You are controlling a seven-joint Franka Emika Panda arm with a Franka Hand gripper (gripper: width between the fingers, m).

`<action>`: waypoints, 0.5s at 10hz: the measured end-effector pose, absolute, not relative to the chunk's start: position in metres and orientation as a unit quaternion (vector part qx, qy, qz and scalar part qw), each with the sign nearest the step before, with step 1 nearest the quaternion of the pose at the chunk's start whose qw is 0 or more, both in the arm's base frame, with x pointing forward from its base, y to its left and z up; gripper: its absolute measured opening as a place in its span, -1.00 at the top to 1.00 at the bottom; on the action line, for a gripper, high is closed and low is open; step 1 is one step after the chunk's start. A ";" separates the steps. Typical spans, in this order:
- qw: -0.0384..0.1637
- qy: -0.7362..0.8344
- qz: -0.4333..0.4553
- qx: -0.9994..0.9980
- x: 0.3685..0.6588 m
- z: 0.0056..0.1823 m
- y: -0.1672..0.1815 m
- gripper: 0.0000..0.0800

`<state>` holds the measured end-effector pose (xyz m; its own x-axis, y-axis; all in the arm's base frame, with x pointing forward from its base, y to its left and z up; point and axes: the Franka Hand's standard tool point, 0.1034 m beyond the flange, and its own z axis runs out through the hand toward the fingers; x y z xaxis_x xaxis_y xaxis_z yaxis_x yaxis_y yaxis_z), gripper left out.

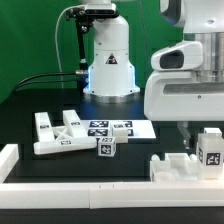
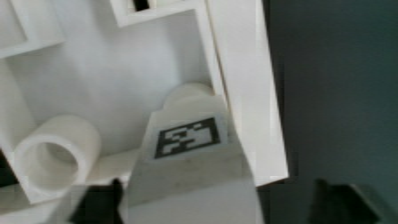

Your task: Assemble chair

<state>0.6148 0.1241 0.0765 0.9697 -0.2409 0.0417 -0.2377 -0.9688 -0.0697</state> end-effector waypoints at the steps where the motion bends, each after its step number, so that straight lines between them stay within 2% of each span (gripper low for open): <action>1: 0.032 0.121 -0.025 -0.992 0.615 0.076 0.124 0.05; 2: 0.033 0.161 -0.023 -0.986 0.615 0.076 0.124 0.29; 3: 0.034 0.211 -0.022 -0.977 0.615 0.076 0.123 0.29; 5: 0.034 0.435 -0.014 -0.899 0.613 0.076 0.125 0.29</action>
Offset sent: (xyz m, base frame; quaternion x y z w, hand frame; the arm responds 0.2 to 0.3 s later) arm 0.0068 -0.0118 0.0068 -0.0310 0.0272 0.3947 0.9179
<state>0.6130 0.1247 0.0758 0.6203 -0.7844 -0.0039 -0.7824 -0.6184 -0.0730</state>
